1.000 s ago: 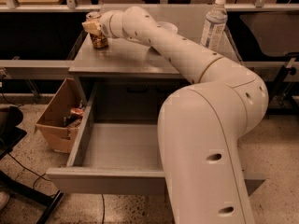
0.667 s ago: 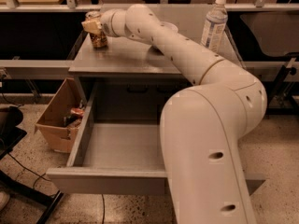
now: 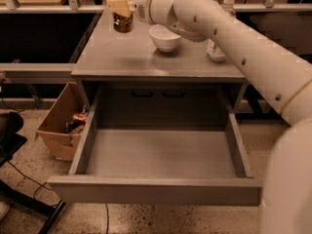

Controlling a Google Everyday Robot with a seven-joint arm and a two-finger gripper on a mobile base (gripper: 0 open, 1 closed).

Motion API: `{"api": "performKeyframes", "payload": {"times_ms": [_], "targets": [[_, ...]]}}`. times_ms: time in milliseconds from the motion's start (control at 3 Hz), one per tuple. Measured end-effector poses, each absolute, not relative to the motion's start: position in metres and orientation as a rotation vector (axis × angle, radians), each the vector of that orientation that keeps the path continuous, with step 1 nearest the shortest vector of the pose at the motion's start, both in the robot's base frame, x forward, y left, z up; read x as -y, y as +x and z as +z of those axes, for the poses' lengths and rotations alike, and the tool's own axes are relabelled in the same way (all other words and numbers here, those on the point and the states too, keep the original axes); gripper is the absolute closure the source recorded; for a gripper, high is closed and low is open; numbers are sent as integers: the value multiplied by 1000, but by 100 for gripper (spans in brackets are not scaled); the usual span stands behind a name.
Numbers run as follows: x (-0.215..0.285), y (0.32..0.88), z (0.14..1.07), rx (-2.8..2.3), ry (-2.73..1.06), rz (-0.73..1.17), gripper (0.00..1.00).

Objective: Place orange can into top drawer

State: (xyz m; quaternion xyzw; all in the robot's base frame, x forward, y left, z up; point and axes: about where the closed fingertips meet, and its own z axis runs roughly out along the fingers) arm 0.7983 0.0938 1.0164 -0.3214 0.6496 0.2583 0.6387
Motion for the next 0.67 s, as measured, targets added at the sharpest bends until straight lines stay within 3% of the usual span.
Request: {"api": "performKeyframes", "payload": {"times_ms": [333,667], "targets": [[-50,723,1040,-1511,-709,581,100],[-17,638,999,-1616,-708,564,100]]}}
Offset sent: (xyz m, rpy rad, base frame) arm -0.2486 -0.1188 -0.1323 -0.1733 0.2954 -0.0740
